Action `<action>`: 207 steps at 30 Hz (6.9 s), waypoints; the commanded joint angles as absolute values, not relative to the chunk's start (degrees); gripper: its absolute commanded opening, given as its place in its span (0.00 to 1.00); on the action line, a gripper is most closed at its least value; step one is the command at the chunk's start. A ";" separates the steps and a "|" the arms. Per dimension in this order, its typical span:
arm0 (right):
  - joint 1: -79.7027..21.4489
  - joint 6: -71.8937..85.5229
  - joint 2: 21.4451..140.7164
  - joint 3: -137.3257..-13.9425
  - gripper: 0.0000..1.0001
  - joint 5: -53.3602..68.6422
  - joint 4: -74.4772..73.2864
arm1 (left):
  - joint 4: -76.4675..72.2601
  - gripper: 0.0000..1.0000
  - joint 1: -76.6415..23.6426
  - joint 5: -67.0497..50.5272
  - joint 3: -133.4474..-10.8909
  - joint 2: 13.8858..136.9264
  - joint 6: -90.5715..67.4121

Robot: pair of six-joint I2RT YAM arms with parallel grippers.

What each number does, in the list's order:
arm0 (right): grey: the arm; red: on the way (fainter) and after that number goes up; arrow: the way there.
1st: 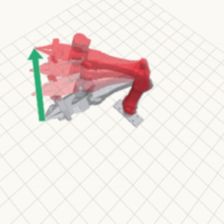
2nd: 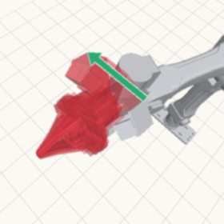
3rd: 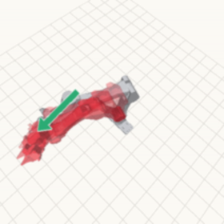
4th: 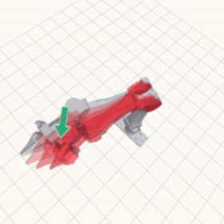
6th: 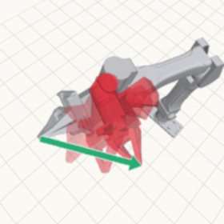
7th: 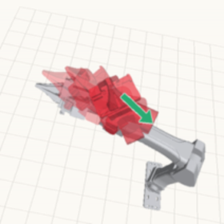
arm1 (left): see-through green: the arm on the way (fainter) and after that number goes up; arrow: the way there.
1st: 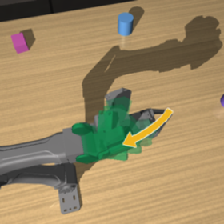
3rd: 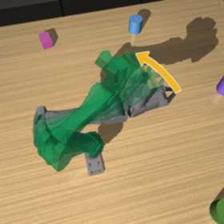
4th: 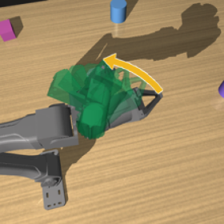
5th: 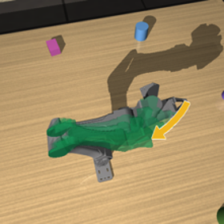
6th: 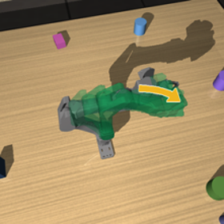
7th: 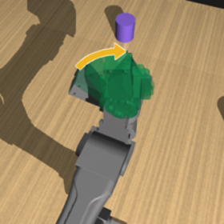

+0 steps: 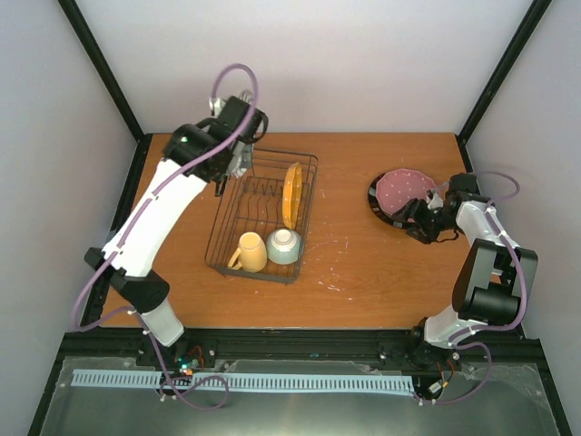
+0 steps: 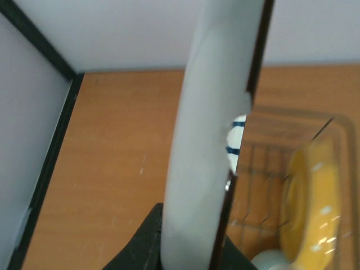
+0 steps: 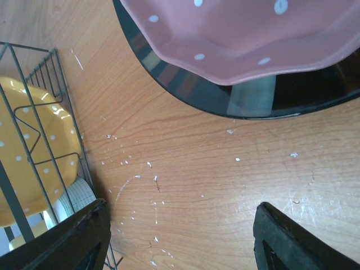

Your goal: Load the mixed dishes into the dish rack

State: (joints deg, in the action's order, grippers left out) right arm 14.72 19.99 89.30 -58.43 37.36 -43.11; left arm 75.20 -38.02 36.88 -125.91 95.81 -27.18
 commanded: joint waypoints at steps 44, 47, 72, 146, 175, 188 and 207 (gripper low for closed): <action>14.24 17.87 90.41 -58.87 0.67 36.22 -45.24 | 61.69 0.01 -37.61 23.43 -103.64 109.26 -23.88; 14.24 17.66 90.75 -59.01 0.67 36.05 -45.34 | 61.39 0.04 -37.70 23.45 -105.10 110.99 -23.23; 14.24 19.36 91.23 -59.85 0.67 35.31 -44.17 | 71.55 1.00 -39.73 37.84 -129.15 114.58 -24.58; 28.15 25.55 89.31 -60.13 0.66 32.01 -43.48 | 53.09 1.00 -34.92 28.58 -122.25 106.55 -30.03; 28.86 26.24 104.50 -70.43 0.42 39.78 -40.25 | 44.72 1.00 -31.77 26.60 -105.97 99.34 -27.04; 27.29 27.95 108.44 -71.65 0.43 39.43 -37.52 | 43.42 1.00 -31.05 26.11 -105.17 100.00 -25.49; 22.53 29.46 115.16 -73.56 0.30 37.75 -34.72 | 42.50 1.00 -30.03 26.73 -102.98 99.69 -23.52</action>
